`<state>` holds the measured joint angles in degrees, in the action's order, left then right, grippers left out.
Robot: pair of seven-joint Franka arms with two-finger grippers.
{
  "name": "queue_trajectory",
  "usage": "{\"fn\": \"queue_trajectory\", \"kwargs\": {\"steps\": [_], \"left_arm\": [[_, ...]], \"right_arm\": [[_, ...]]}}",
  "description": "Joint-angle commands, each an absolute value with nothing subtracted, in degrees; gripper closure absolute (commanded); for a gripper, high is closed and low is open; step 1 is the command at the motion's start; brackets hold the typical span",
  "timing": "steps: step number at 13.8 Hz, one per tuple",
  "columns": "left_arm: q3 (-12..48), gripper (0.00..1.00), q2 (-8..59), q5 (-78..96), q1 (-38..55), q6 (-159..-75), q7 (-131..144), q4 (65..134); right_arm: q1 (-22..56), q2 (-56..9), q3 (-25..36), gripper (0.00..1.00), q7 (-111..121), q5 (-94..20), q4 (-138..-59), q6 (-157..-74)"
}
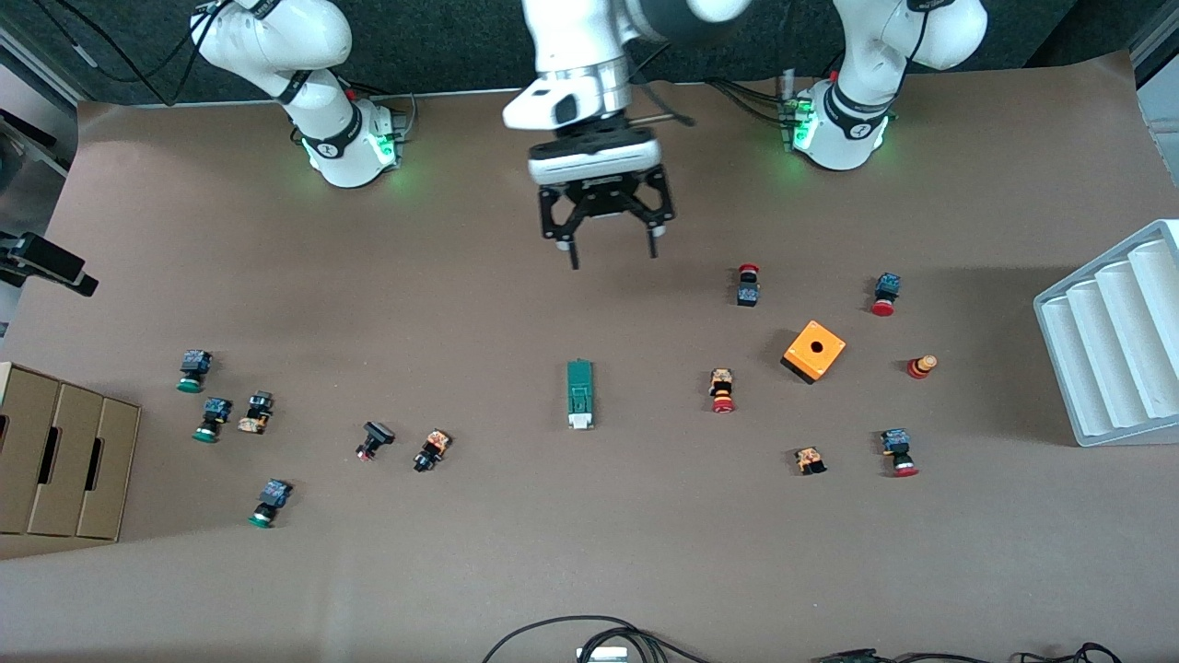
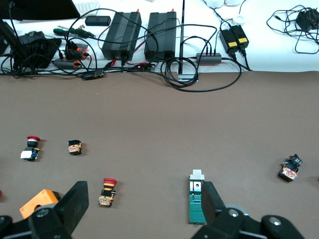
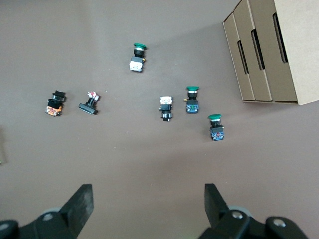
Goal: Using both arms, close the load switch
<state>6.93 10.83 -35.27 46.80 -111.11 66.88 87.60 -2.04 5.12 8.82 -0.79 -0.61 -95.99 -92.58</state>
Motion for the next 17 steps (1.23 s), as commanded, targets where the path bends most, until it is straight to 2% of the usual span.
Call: {"fn": "queue_trajectory", "kwargs": {"steps": [1, 8, 12, 13, 14, 17], "left_arm": [[2.3, 0.0, 6.6, -29.7, 46.9, -111.9, 61.2, 88.7], [-14.1, 0.0, 3.4, -13.6, 46.9, -111.8, 34.0, 85.4], [-19.6, 0.0, 2.9, -8.1, 46.8, -111.5, 25.7, 85.4], [-17.9, 0.0, 3.0, -7.0, 39.1, -111.4, 23.9, 85.5], [-12.4, 0.0, 2.9, -4.0, 33.5, -111.4, 21.8, 85.4], [-11.2, 0.0, 3.0, 2.0, 26.7, -110.9, 17.7, 85.7]], "right_arm": [[-2.2, 4.8, 8.7, 0.01, -0.8, 0.4, -95.0, -92.5], [-2.4, 4.9, 8.7, 0.01, -0.8, 0.3, -94.9, -92.1], [-2.4, 5.0, 8.9, 0.01, -0.7, 0.2, -94.8, -91.9], [-2.5, 4.9, 9.1, 0.01, -0.7, 0.2, -94.8, -91.9], [-2.4, 4.9, 9.7, 0.01, -0.7, 0.2, -94.8, -91.9], [-2.5, 4.9, 10.5, 0.01, -0.5, 0.2, -94.8, -91.9]]}}
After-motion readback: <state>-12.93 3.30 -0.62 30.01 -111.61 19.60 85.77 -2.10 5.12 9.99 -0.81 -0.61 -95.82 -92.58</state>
